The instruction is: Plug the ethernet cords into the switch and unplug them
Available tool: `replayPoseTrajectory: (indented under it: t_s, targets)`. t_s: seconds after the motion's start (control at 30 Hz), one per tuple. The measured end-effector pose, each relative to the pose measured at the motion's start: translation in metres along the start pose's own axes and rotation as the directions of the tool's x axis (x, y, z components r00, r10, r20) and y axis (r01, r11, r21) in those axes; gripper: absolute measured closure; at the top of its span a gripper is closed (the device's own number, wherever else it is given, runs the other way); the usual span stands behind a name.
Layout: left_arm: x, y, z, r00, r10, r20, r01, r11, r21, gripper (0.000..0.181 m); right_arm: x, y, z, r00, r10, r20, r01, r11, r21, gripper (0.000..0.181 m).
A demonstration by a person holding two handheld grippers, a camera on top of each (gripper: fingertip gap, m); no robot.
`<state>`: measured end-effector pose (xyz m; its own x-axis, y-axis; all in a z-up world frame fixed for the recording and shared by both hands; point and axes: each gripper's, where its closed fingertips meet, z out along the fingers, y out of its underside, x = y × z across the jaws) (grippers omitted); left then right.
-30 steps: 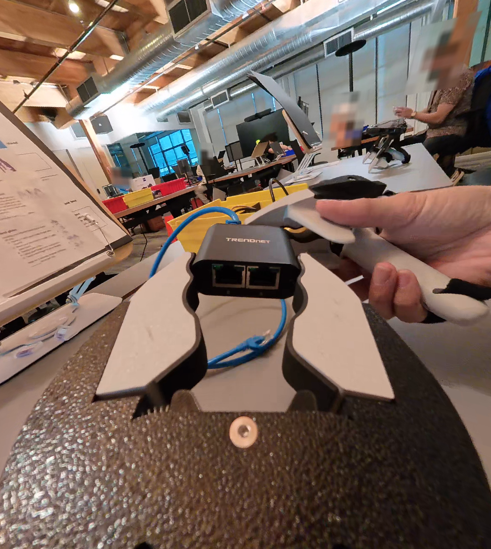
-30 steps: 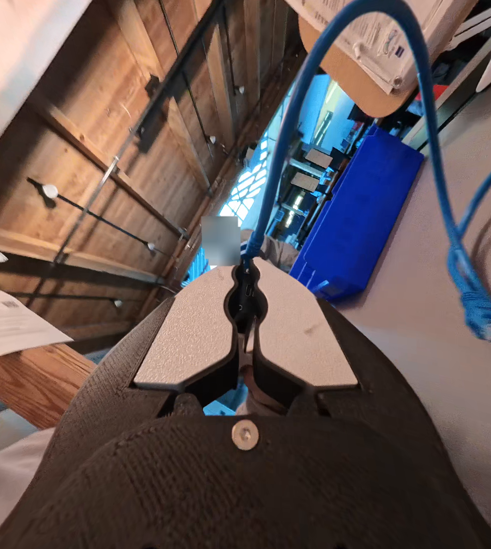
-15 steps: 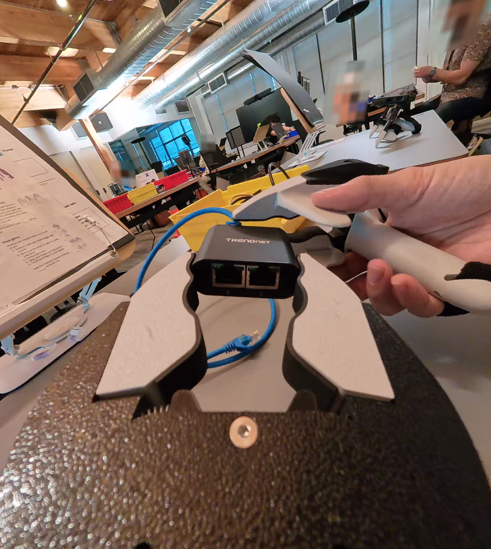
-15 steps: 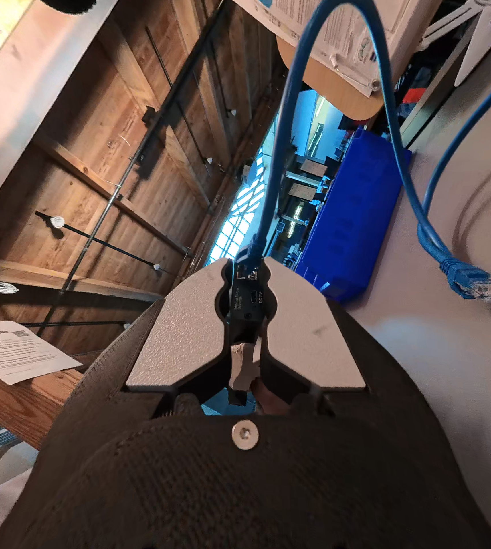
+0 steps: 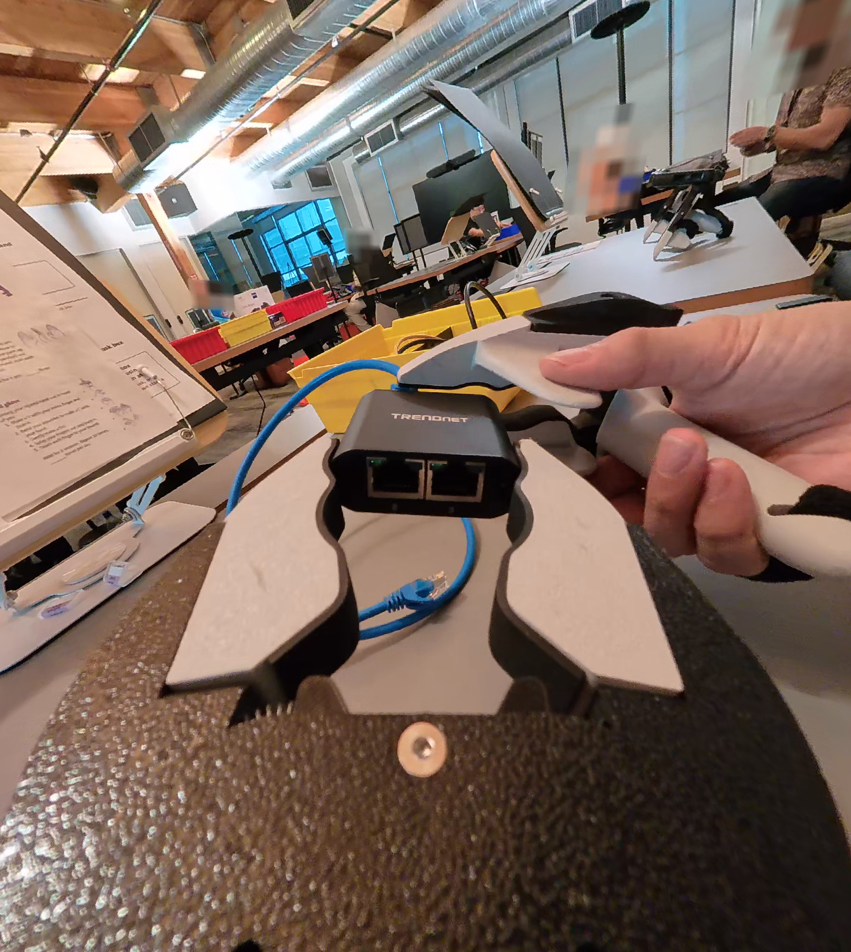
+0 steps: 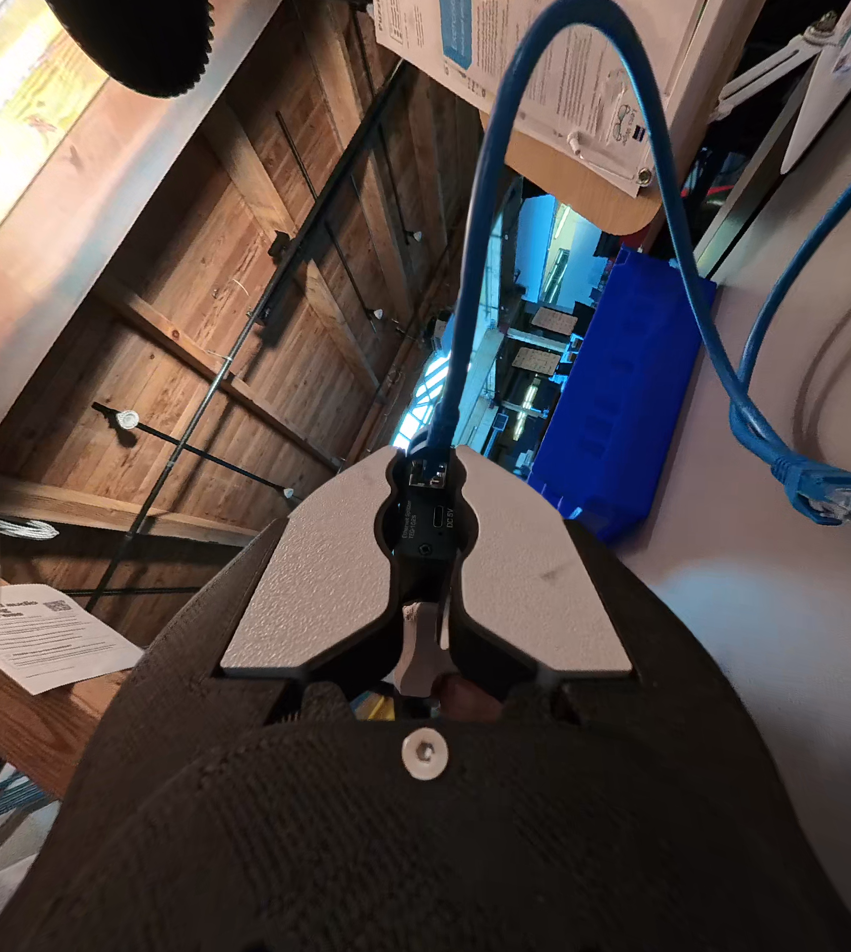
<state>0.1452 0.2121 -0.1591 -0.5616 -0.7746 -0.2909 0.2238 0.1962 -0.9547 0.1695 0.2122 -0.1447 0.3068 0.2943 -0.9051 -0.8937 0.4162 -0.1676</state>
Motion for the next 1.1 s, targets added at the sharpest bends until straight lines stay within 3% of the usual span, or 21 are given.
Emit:
replayPoseTrajectory:
  t_s: [0.43,0.63,0.73,0.97,1.1]
  targets:
    - [0.002,0.008,0.0,1.0,0.022,-0.021,-0.023,0.999,-0.045,0.12,0.008,0.001,-0.003,0.999,0.01,-0.03,-0.011,0.999,-0.041,0.167]
    - [0.001,0.015,0.003,0.999,0.041,0.006,-0.04,0.996,-0.08,0.12,0.012,0.001,-0.002,0.993,-0.109,-0.032,0.108,0.993,-0.045,0.167]
    - [-0.001,0.018,0.004,0.999,0.042,0.029,-0.039,0.995,-0.096,0.12,0.017,0.0,-0.001,0.996,-0.091,-0.014,0.09,0.995,-0.038,0.168]
    - [-0.005,0.024,0.005,0.998,-0.051,0.041,0.055,0.994,-0.093,0.12,0.023,-0.002,0.004,0.981,-0.193,-0.002,0.192,0.978,-0.08,0.168]
    - [-0.009,0.028,0.006,0.993,0.056,0.1,-0.044,0.992,-0.116,0.12,0.027,-0.002,0.007,0.987,-0.159,0.021,0.16,0.983,-0.093,0.168]
